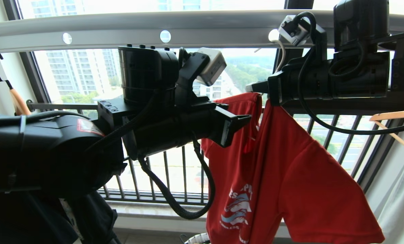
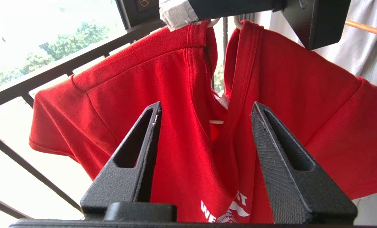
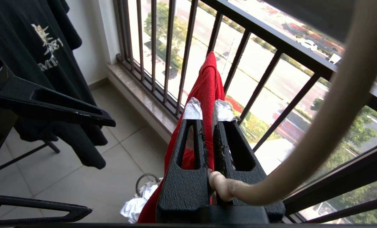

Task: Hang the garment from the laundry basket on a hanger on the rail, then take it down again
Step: Take the clothes off the clothes rack

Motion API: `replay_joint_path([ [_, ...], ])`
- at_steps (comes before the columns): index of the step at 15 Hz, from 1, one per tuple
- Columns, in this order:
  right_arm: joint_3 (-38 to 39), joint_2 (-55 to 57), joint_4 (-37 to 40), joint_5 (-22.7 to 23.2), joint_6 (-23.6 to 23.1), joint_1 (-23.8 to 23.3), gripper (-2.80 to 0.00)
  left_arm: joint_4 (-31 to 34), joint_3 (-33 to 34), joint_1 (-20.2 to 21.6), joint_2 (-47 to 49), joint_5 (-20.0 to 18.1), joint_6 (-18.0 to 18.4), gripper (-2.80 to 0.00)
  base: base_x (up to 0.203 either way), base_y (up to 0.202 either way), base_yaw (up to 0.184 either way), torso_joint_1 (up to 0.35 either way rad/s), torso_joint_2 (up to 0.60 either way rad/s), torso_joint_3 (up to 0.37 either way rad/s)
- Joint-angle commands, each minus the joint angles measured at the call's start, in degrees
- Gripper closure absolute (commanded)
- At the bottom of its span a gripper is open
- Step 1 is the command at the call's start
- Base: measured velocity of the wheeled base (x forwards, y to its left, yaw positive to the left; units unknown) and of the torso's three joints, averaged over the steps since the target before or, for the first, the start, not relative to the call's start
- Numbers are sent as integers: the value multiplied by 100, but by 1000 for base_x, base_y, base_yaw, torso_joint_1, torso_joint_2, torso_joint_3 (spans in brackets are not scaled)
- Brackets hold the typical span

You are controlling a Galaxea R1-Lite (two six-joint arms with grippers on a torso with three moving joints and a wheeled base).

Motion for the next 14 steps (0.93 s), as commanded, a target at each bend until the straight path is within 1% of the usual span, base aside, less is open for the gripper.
replay_joint_path([
  [1, 0, 8, 3, 11, -1, 1, 0, -23, 114, 171, -122, -3, -35, -280, 0, 0, 0, 0, 0, 0],
  [2, 0, 8, 3, 11, -1, -4, 0, -43, 137, 379, -121, -11, -141, -280, 0, 0, 0, 0, 0, 0],
  [3, 5, -1, 11, 11, -1, -6, 0, -67, 185, 520, -112, -18, -350, -280, 0, 0, 0, 0, 0, 0],
  [4, 0, -9, 12, 11, -1, -6, 0, -80, 208, 606, -58, -16, -554, -280, 0, 0, 0, 0, 0, 0],
  [5, 0, -10, 12, 11, -1, -6, 0, -96, 198, 686, 37, -24, -678, -280, 0, 0, 0, 0, 0, 0],
  [6, 0, -18, 12, 11, -1, -6, 0, -137, 164, 732, 168, -30, -734, 0, 0, 0, 0, 0, 0, 0],
  [8, 0, -36, 12, 11, -1, -6, 0, -364, 65, 795, 447, -65, -769, 0, 0, 0, 0, 0, 0, 0],
  [10, 0, -42, 12, 11, -1, -6, 0, -424, 41, 752, 577, -140, -776, 0, 0, 0, 0, 0, 0, 0],
  [11, 0, -45, 12, 11, -1, -6, 0, -430, -15, 704, 612, -138, -816, 0, 0, 0, 0, 0, 0, 0],
  [13, 0, -36, 3, 11, -6, -6, 0, -411, 2, 608, 504, -131, -1012, 0, 0, 0, 0, 0, 0, 0],
  [14, 0, -27, 3, 11, -1, -6, 0, -390, 61, 569, 437, -129, -1040, 0, 0, 0, 0, 0, 0, 0],
])
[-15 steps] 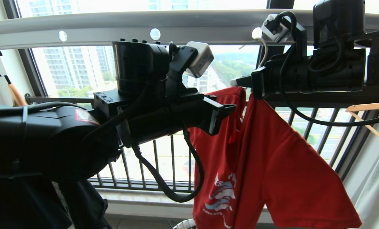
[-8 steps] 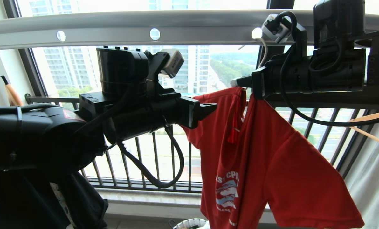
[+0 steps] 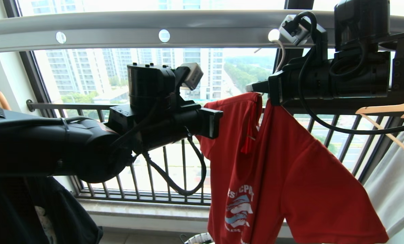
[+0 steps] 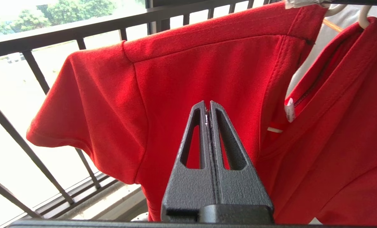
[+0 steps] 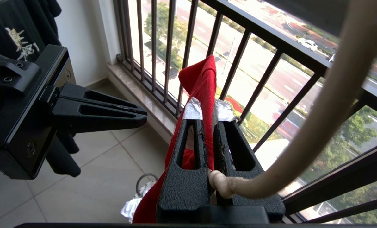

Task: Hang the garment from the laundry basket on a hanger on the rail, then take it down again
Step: Take the clothes off the clothes rack

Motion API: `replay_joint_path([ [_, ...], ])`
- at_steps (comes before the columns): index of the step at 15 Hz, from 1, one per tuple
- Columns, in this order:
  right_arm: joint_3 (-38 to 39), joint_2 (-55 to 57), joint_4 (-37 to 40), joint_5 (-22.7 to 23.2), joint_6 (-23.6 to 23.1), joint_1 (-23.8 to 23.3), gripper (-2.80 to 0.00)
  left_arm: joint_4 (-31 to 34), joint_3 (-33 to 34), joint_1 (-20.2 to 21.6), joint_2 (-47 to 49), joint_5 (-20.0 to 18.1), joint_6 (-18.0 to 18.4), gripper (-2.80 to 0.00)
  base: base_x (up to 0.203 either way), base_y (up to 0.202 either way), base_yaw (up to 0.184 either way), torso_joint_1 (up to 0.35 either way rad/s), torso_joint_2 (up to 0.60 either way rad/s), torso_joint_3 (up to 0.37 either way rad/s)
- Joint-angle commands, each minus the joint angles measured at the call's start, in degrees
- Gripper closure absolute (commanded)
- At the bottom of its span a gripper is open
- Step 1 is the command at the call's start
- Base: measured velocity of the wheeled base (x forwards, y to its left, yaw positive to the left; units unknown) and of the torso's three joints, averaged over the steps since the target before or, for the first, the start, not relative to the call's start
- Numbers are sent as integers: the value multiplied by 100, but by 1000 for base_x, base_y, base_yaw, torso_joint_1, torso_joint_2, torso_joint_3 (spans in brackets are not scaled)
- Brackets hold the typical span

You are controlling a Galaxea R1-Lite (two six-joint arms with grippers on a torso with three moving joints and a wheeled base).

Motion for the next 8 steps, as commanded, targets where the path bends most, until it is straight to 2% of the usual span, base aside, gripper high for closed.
replay_joint_path([
  [1, -2, 21, 3, 9, -6, 2, 0, -10, 133, -103, -72, 1, -33, 0, 0, 0, 0, 0, 0, 0],
  [2, -5, 32, 3, 9, -6, 2, 0, -27, 210, -171, -89, 1, -80, -106, 0, 0, 0, 0, 0, 0],
  [3, -2, 43, 3, 9, -6, 2, 0, -34, 221, -234, -77, 20, -94, -280, 0, 0, 0, 0, 0, 0],
  [8, -29, 43, 3, 9, -6, 2, 0, -56, 132, -526, 77, 19, -203, -280, 0, 0, 0, 0, 0, 0],
])
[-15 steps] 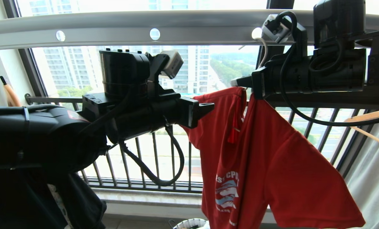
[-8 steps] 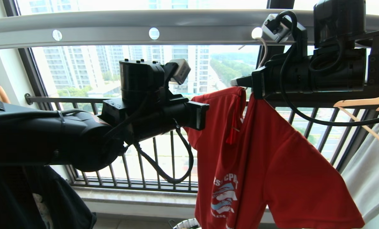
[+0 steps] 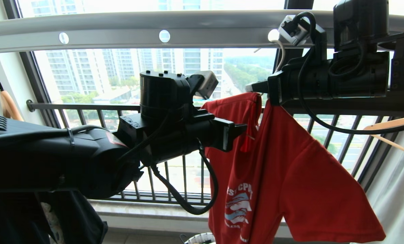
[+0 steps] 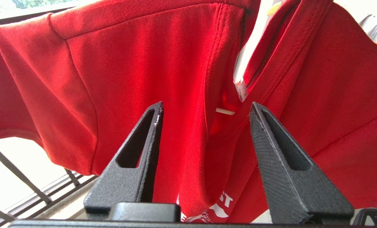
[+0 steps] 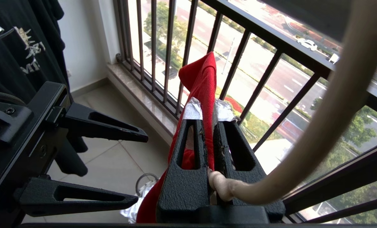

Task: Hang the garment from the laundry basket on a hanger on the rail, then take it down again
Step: Take the clothes off the clothes rack

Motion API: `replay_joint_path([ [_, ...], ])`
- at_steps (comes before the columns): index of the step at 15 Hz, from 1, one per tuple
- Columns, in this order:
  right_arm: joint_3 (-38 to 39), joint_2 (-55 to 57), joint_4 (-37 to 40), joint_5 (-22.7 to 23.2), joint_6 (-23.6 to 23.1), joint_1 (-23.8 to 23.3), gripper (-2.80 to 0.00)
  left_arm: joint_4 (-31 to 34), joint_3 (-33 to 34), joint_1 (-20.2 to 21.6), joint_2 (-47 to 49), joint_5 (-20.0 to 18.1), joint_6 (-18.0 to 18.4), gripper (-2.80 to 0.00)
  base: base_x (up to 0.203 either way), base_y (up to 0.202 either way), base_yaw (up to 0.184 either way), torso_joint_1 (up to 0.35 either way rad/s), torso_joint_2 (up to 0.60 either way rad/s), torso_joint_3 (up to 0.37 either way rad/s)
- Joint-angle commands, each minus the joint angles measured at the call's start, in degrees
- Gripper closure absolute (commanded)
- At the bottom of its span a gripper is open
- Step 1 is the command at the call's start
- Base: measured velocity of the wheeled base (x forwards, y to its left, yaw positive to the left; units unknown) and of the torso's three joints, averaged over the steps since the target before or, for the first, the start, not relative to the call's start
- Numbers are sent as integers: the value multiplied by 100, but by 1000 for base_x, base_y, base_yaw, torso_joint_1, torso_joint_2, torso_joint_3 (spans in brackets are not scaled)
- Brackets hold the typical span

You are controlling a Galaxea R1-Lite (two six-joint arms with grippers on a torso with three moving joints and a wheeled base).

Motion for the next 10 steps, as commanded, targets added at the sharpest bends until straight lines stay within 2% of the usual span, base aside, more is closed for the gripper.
replay_joint_path([
  [1, -12, -2, 3, 9, -14, 2, 0, -31, -64, -75, 100, 1, -140, -280, 0, 0, 0, 0, 0, 0],
  [5, -12, -36, 4, 9, -6, 11, 0, -694, -141, -64, 538, 213, -132, -280, 0, 0, 0, 0, 0, 0],
  [7, -12, -53, 12, 9, -6, 11, 0, -853, -391, 9, 907, 286, -69, -280, 0, 0, 0, 0, 0, 0],
  [8, -12, -55, 12, 9, -6, 11, 0, -878, -527, 53, 1071, 320, -56, 0, 0, 0, 0, 0, 0, 0],
  [10, -12, -53, 12, 9, -6, 11, 0, -890, -591, 91, 1150, 336, -50, 0, 0, 0, 0, 0, 0, 0],
])
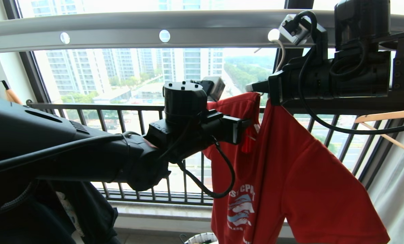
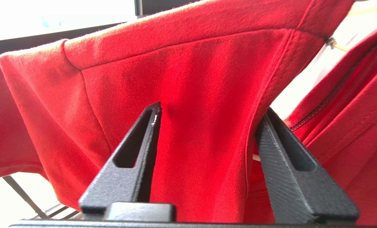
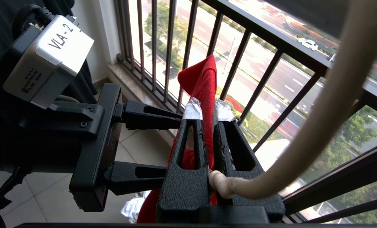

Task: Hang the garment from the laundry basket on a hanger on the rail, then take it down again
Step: Take the clothes off the clothes rack

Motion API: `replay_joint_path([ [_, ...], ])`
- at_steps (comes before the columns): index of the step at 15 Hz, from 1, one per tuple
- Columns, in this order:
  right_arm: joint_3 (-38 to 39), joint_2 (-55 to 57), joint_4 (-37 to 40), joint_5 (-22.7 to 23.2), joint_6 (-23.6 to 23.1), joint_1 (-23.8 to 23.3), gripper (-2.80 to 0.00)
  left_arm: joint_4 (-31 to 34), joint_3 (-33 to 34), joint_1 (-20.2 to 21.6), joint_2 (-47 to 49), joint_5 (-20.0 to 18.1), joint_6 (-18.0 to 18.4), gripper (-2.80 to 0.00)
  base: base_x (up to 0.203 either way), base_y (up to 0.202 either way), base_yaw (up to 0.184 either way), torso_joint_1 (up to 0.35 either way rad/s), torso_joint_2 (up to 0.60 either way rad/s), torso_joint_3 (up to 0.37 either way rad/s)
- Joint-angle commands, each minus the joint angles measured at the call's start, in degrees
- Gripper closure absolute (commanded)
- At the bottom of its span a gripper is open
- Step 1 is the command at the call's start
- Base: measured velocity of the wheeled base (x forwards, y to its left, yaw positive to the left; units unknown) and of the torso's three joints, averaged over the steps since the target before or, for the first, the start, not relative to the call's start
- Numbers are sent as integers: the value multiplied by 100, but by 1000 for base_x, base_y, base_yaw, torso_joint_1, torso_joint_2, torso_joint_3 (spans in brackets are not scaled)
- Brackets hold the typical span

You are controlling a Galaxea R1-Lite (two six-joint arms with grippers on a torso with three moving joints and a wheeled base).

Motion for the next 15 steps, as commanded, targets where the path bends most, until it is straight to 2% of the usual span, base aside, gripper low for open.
replay_joint_path([
  [1, -1, -7, 1, 8, -6, 2, 0, -28, -54, 33, 186, 4, -9, 0, 0, 0, 0, 0, 0, 0],
  [5, -1, -7, 1, 8, -6, 2, 0, -151, 42, 36, -131, 102, -9, 0, 0, 0, 0, 0, 0, 0],
  [9, 0, 28, 1, 8, 3, -5, 0, -414, 498, 16, -580, 66, 8, 0, 0, 0, 0, 0, 0, 0],
  [15, 17, -16, 10, 8, 3, 55, 0, -399, 121, 17, -405, 73, -2, 0, 0, 0, 0, 0, 0, 0],
])
